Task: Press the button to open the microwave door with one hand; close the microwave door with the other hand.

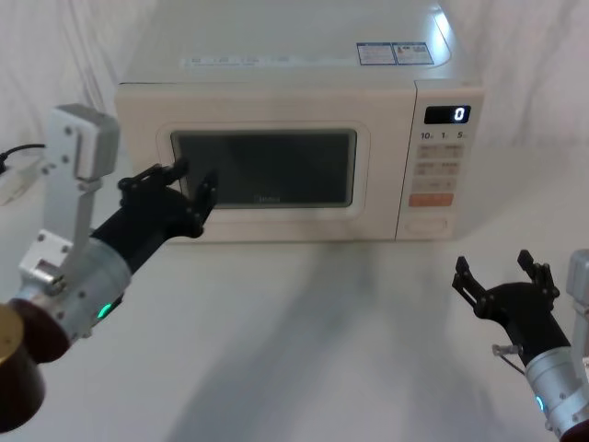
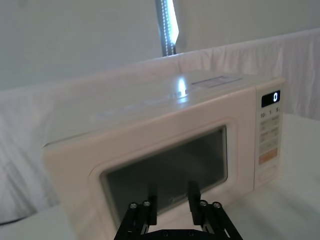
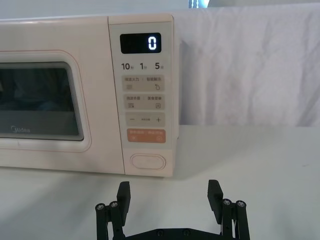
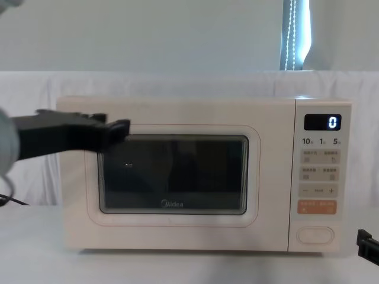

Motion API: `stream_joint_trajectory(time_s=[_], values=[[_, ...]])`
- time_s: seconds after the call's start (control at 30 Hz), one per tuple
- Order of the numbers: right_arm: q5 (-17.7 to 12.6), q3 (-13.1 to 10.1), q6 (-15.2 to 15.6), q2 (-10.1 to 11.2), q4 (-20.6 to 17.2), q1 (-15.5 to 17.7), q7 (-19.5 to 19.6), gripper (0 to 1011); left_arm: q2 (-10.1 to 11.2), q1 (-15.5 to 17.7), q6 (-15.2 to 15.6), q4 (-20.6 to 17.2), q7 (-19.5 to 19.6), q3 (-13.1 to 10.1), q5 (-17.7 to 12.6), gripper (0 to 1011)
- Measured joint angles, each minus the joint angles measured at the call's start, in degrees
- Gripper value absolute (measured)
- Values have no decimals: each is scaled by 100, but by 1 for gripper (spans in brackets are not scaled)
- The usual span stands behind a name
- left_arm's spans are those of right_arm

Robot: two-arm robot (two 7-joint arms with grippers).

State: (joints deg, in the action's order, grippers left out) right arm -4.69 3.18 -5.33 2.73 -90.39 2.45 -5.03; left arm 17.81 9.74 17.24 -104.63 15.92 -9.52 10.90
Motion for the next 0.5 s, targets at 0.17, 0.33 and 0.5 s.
stream_joint_trajectory(time_s=[0.17, 0.33, 0.5], values=[[0, 0, 0, 0, 0, 0, 0, 1002, 164, -394, -105, -198, -27, 200, 145, 539], [0, 0, 0, 0, 0, 0, 0, 1002, 295, -808, -268, -366, -87, 363, 233, 701], [0, 1, 0, 0, 0, 0, 0, 1002, 312, -1168, -389, -467, -181, 489, 326, 823]])
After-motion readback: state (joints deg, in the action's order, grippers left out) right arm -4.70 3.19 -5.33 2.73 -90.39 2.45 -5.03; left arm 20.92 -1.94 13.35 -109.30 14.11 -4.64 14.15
